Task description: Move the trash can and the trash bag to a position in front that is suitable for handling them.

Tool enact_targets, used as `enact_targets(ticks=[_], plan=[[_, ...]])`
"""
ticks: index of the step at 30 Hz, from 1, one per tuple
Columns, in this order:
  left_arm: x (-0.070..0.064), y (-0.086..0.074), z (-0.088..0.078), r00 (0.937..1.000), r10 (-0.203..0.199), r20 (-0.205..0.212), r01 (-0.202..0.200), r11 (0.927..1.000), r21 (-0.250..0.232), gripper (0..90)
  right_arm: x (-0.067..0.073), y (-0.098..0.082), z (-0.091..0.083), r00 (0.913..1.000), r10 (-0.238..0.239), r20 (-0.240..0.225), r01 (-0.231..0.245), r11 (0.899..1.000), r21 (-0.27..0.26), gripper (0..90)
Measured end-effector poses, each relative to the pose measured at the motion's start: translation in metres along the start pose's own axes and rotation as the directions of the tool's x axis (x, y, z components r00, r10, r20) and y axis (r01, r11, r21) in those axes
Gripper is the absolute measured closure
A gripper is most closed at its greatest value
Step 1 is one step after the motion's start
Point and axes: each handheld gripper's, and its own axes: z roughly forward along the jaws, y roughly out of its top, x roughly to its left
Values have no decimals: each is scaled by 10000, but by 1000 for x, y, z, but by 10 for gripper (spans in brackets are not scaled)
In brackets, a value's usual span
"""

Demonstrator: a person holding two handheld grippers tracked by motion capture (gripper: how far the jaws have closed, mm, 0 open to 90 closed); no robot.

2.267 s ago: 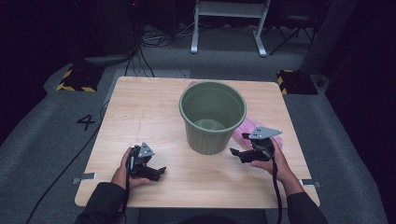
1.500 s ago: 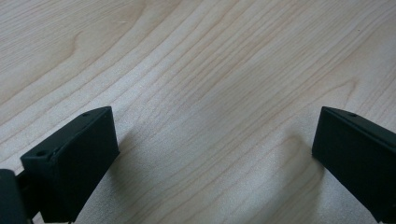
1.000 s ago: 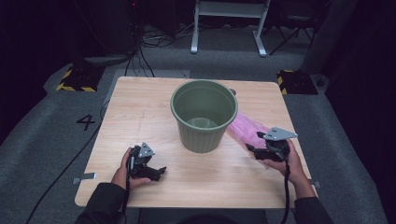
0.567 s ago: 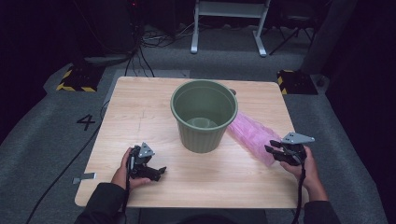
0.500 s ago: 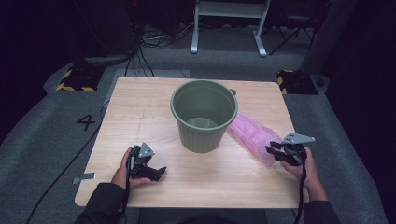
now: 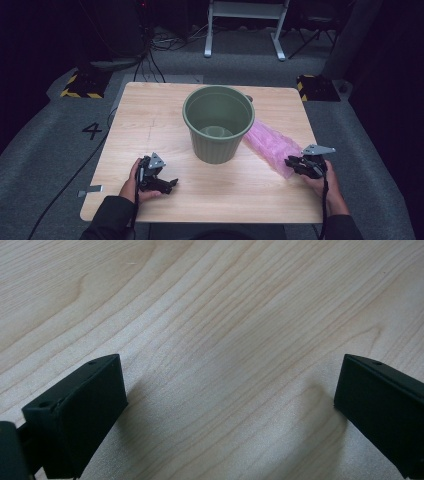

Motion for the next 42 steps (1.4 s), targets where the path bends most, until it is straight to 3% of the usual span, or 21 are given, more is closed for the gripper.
enact_targets(ticks=[10, 22, 29, 32, 37, 42], plan=[[0, 0, 0, 10000, 0, -3, 0, 10000, -2, 2, -1, -4, 5, 9997, -43, 226, 36, 9996, 283, 725], [0, 0, 0, 10000, -3, -7, 3, 10000, -4, 2, -12, -7, 4, 9969, 447, 641, -460, 9988, 182, 707], [0, 0, 0, 10000, -3, -9, 3, 10000, -3, 2, -14, -7, 0, 9958, 511, 765, -524, 9985, 156, 631], [0, 0, 0, 10000, -3, -12, 3, 10000, -4, 2, -11, -2, -10, 9961, 499, 729, -475, 9983, -333, 525], [0, 0, 0, 10000, -3, -14, 3, 10000, -6, 2, -4, 5, -23, 9970, 544, 546, -491, 9944, -940, 443], [0, 0, 0, 10000, -1, -11, 1, 10000, -3, 2, 6, 10, -22, 9990, 225, 381, -194, 9966, -796, 430]])
